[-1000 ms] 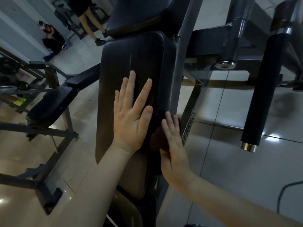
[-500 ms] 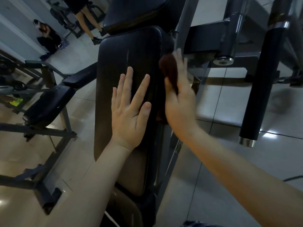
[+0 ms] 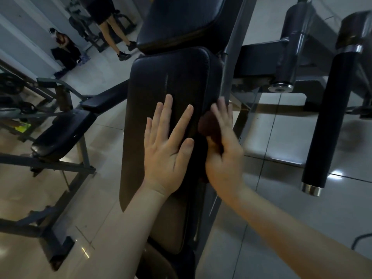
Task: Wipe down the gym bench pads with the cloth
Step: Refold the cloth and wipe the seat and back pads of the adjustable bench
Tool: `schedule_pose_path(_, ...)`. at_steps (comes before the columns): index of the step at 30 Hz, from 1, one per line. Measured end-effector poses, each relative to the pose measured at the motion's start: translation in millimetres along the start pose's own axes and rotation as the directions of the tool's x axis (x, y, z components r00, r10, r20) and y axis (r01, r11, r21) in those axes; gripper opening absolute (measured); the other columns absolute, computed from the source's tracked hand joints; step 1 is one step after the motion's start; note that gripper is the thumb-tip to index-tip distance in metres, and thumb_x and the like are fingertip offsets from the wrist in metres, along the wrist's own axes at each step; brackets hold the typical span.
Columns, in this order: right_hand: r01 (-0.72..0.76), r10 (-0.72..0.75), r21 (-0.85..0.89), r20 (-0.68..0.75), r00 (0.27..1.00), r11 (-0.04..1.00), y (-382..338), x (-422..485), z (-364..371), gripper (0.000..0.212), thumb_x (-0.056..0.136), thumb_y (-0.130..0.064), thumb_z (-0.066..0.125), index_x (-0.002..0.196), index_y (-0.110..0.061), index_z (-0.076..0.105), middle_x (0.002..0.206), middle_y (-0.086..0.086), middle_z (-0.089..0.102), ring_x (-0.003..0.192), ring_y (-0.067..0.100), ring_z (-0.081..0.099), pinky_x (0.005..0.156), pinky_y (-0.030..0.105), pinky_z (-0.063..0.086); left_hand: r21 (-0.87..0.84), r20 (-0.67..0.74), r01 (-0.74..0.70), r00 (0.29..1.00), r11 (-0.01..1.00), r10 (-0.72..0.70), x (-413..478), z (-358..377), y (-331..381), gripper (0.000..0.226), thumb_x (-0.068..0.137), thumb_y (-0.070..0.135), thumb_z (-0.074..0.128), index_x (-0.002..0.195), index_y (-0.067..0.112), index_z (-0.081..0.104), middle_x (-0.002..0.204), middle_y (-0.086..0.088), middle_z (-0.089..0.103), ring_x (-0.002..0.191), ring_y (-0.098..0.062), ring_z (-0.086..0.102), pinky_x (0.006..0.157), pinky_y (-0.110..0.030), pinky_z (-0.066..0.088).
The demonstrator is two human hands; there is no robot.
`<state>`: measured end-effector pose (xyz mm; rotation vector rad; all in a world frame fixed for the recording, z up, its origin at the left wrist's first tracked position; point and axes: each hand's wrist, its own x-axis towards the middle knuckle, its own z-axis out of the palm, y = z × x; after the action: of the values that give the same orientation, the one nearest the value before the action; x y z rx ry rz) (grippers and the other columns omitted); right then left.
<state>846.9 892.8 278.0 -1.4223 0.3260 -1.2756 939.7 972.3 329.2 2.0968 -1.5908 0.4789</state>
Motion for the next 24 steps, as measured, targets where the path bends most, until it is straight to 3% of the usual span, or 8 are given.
schedule_pose_path(3,-0.054,0.054,0.004,-0.058,0.997,0.999,-9.1,54.7,-5.5,0.059,0.094,0.003,0.042,0.148,-0.015,0.028,0.159,0.000,0.019,0.150,0.019,0.009,0.121,0.026,0.009,-0.001,0.003,-0.007,1.000,1.000,0.007,-1.1,0.0,-0.5,0.051,0.104,0.051,0.020,0.152,0.034,0.018,0.163,-0.003,0.012,0.153,-0.022,0.005,0.123,-0.050,0.005)
schedule_pose_path(5,-0.115,0.119,0.050,-0.094,0.988,0.992,-12.7,87.3,-9.5,0.057,0.095,0.004,0.041,0.149,-0.012,0.030,0.161,0.004,0.019,0.149,0.017,0.007,0.118,0.022,0.007,-0.004,0.007,-0.004,1.000,1.000,0.004,-1.1,-0.1,-0.1,0.051,0.104,0.051,0.019,0.152,0.034,0.019,0.164,-0.005,0.013,0.153,-0.022,0.005,0.123,-0.051,0.006)
schedule_pose_path(8,-0.144,0.152,0.094,-0.081,0.985,0.985,-14.0,98.5,-11.4,0.054,0.098,-0.001,0.041,0.150,-0.009,0.031,0.161,0.005,0.019,0.149,0.017,0.005,0.122,0.031,0.007,-0.011,-0.004,-0.001,1.000,1.000,0.001,-1.5,0.5,0.0,0.051,0.104,0.050,0.021,0.152,0.032,0.021,0.164,-0.006,0.015,0.153,-0.022,0.006,0.122,-0.051,0.007)
schedule_pose_path(11,-0.145,0.151,0.119,-0.043,0.988,0.982,-12.6,65.7,-10.8,0.055,0.100,-0.010,0.040,0.151,-0.022,0.024,0.162,0.002,0.017,0.150,0.017,0.008,0.121,0.046,0.017,-0.011,-0.022,0.004,1.000,1.000,-0.005,-3.8,1.1,0.5,0.050,0.104,0.045,0.027,0.152,0.029,0.025,0.163,-0.006,0.017,0.153,-0.023,0.008,0.123,-0.049,0.006)
schedule_pose_path(15,-0.127,0.125,0.074,0.034,0.992,0.989,-7.9,-34.0,0.7,0.062,0.098,-0.002,0.040,0.149,-0.031,0.018,0.162,0.000,0.016,0.151,0.017,0.009,0.122,0.047,0.014,-0.009,-0.039,0.073,0.997,0.997,-0.074,-7.0,2.6,5.5,0.050,0.103,0.041,0.030,0.152,0.029,0.026,0.163,-0.005,0.019,0.152,-0.023,0.009,0.123,-0.042,0.003)
schedule_pose_path(19,-0.122,0.140,-0.079,0.284,0.949,0.989,8.0,-147.2,-1.7,0.077,0.095,-0.012,0.044,0.151,-0.047,0.004,0.162,-0.019,0.000,0.151,0.014,-0.003,0.122,0.045,0.004,-0.028,0.004,0.082,0.997,0.996,-0.082,-20.6,1.2,5.8,0.050,0.104,0.038,0.029,0.153,0.032,0.018,0.164,-0.005,0.014,0.153,-0.023,0.003,0.122,-0.035,-0.006)
schedule_pose_path(22,-0.055,0.099,-0.127,0.374,0.922,0.990,15.7,-147.2,-9.5,0.082,0.092,-0.018,0.045,0.150,-0.051,-0.004,0.160,-0.023,-0.009,0.150,0.013,-0.011,0.122,0.043,-0.002,-0.038,0.061,0.077,0.995,0.996,-0.074,-41.9,-2.5,5.3,0.053,0.103,0.043,0.028,0.154,0.032,0.016,0.165,-0.005,0.010,0.153,-0.022,0.001,0.123,-0.038,-0.007)
schedule_pose_path(24,0.017,0.029,-0.139,0.322,0.946,0.990,16.8,-117.2,-6.3,0.081,0.091,-0.015,0.045,0.152,-0.045,0.000,0.161,-0.020,-0.009,0.150,0.019,-0.010,0.121,0.046,-0.001,-0.028,0.083,0.098,0.992,0.995,-0.096,-59.2,-4.3,6.0,0.055,0.103,0.049,0.024,0.154,0.030,0.018,0.165,-0.007,0.010,0.153,-0.024,0.002,0.123,-0.044,-0.004)
